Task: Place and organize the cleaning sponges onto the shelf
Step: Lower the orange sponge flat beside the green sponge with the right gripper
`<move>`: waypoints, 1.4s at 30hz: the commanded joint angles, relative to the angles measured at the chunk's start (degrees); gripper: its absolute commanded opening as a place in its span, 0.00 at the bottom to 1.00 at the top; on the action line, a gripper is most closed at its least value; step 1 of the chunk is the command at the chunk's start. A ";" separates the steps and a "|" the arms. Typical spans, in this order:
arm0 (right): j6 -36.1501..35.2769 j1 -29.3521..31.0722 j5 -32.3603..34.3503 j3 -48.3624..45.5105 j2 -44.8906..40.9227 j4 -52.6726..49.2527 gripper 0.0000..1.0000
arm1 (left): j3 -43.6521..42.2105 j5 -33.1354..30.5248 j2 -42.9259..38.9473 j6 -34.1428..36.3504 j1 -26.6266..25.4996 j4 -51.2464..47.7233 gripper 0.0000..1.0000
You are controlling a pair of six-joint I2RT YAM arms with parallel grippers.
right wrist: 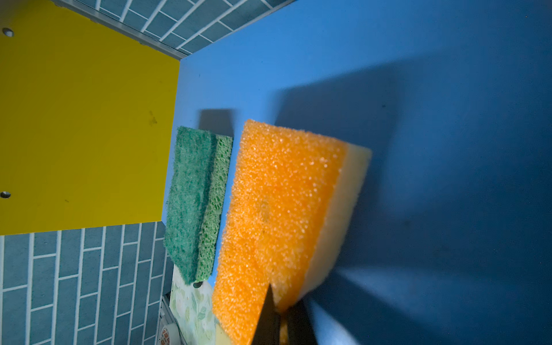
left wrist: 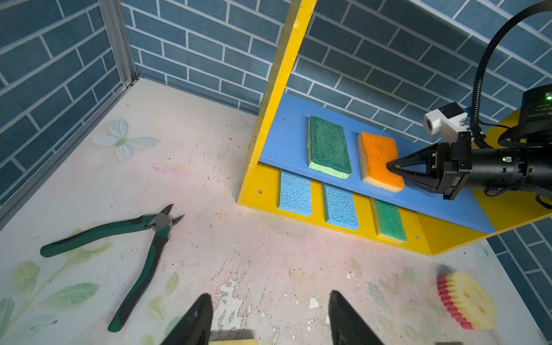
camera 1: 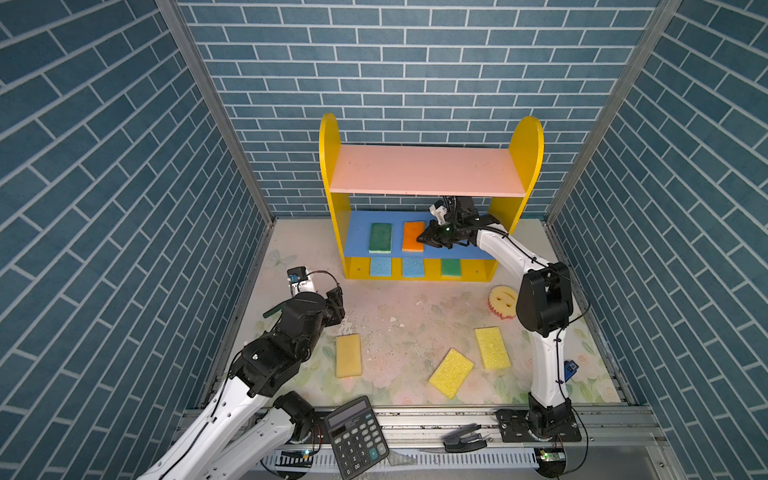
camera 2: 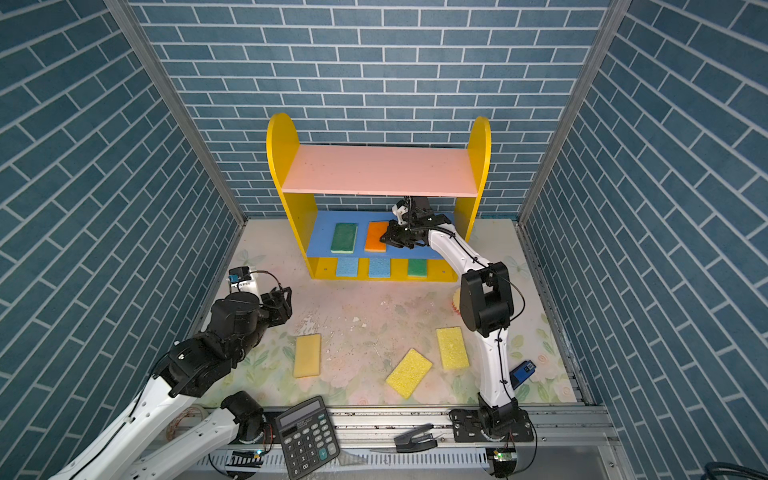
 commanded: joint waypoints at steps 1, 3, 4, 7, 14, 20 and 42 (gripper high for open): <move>-3.31 -0.07 -0.34 2.04 1.32 -2.52 0.00 | -0.69 0.15 -0.16 -0.01 0.34 -0.05 0.63; -3.44 -0.07 -0.17 1.95 1.33 -2.60 0.00 | -0.69 0.32 -0.14 0.02 0.40 0.00 0.63; -3.44 -0.14 -0.01 1.93 1.38 -2.70 0.00 | -0.65 0.33 -0.10 -0.04 0.37 -0.01 0.63; -3.53 -0.07 0.34 1.85 1.35 -2.89 0.09 | -0.66 0.41 0.04 -0.20 0.39 0.07 0.63; -3.48 -0.16 1.33 1.94 1.26 -3.04 0.18 | -0.60 0.73 0.19 -0.18 0.37 0.18 0.63; -3.18 -0.52 2.28 2.24 1.20 -3.30 0.27 | -0.76 1.02 0.53 -0.22 0.39 0.62 0.63; -1.55 -1.30 4.00 0.82 -1.69 -2.62 0.37 | -0.60 2.44 1.60 0.28 0.72 1.34 0.64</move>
